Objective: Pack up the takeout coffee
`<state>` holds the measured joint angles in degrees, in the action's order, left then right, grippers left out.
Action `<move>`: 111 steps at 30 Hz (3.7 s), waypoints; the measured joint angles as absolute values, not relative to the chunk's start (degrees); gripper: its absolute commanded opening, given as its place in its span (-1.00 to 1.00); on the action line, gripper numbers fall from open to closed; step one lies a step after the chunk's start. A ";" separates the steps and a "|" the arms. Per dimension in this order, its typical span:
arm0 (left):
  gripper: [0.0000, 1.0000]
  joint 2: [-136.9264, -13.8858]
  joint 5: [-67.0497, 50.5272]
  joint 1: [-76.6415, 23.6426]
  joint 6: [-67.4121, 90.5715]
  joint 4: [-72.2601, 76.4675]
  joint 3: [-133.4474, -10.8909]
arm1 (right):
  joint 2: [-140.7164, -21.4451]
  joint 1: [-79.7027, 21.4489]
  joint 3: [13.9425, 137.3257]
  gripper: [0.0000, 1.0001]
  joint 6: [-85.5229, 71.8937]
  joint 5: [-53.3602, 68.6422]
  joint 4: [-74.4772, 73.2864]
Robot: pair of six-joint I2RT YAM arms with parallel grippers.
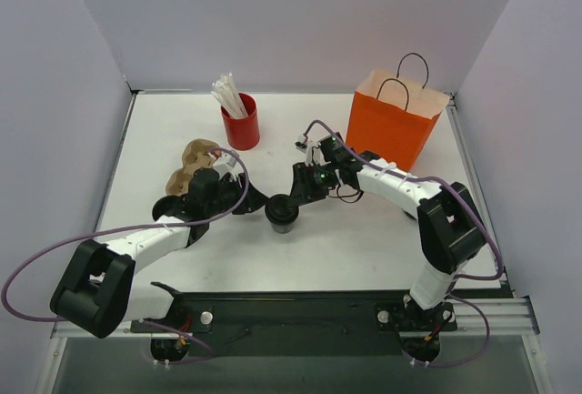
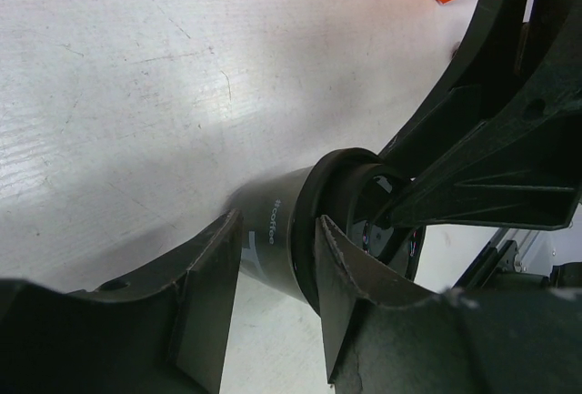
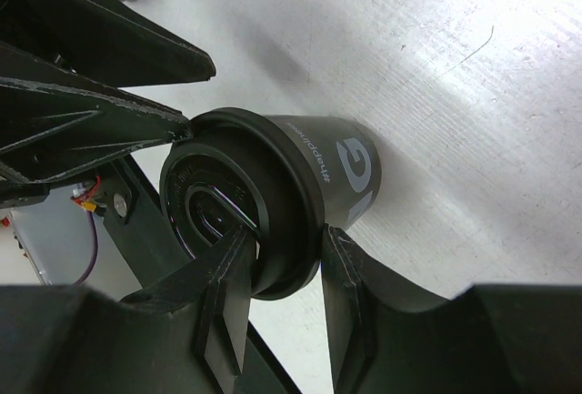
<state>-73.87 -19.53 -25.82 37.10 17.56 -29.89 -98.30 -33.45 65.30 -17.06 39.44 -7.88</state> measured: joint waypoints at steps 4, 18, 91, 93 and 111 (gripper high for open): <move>-0.08 -73.82 -17.85 -26.68 37.50 18.37 -29.43 | -97.82 -33.28 63.79 -0.73 -18.17 39.51 -5.87; -0.20 -72.05 -8.16 -31.09 41.28 31.73 -20.82 | -93.56 -33.04 54.39 -0.74 -23.49 38.98 7.40; 0.02 -83.79 5.34 -41.89 47.59 42.96 -24.97 | -82.78 -30.09 43.62 -0.72 -28.16 29.32 11.75; 0.02 -82.00 1.23 -40.16 45.47 37.04 -26.81 | -82.89 -30.11 43.66 -0.72 -27.79 29.80 11.75; 0.08 -72.93 -15.79 -33.89 39.83 20.23 -28.53 | -83.13 -30.85 43.94 -0.73 -26.57 32.80 10.31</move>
